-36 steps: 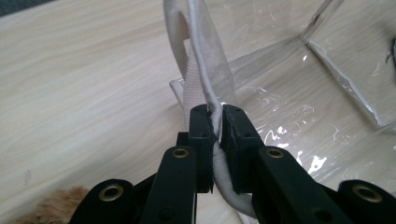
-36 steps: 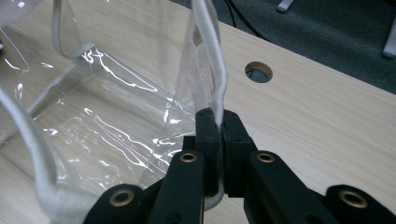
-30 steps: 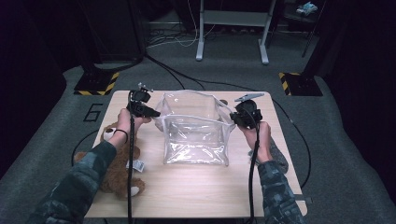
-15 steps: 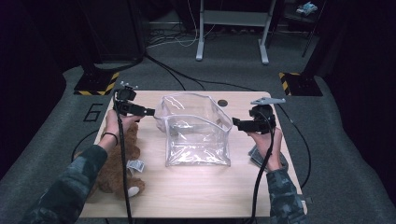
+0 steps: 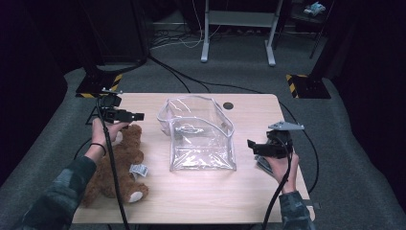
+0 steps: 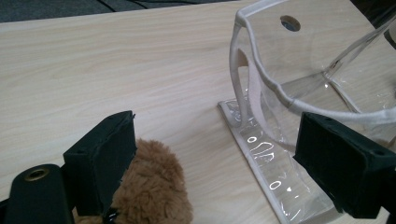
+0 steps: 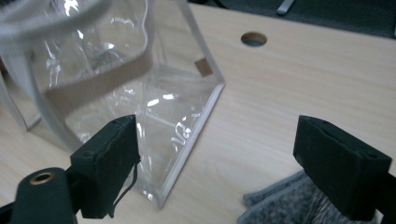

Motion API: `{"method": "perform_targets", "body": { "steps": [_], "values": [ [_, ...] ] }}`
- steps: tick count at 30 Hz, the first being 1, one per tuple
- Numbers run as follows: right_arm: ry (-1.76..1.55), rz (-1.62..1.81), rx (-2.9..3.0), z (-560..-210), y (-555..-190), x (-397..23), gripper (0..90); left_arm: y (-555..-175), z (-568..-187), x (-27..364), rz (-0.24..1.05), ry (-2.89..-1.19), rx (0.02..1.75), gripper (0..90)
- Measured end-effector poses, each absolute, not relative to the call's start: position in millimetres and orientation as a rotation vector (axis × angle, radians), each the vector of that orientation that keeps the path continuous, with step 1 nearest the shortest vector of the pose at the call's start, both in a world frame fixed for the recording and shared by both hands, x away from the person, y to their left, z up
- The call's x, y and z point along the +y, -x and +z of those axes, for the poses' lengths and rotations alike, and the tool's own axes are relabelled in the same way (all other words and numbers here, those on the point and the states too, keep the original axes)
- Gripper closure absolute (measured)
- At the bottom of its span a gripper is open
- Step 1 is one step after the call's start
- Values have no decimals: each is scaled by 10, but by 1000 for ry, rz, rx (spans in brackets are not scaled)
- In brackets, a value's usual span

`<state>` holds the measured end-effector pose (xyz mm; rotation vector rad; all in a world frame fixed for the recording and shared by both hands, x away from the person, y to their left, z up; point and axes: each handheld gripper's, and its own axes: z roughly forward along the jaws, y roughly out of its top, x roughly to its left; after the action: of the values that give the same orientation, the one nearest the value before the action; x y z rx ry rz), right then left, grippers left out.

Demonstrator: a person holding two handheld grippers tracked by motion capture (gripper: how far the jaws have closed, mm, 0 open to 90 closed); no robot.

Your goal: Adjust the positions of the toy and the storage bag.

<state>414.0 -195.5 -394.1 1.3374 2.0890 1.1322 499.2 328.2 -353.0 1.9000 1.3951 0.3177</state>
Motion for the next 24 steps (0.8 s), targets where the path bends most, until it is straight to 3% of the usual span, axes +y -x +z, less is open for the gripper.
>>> {"method": "perform_targets", "body": {
  "steps": [11, 24],
  "values": [
    [-1366, 1076, 2120, -4498, -3934, -1894, 53, -4851, -3583, 3408, 350, -1891, 1399, 68],
    [-1382, 1070, 2133, -4861, -3801, -1835, 43, -4681, -3734, 3666, 363, -1857, 1464, 46]
  ]
}}
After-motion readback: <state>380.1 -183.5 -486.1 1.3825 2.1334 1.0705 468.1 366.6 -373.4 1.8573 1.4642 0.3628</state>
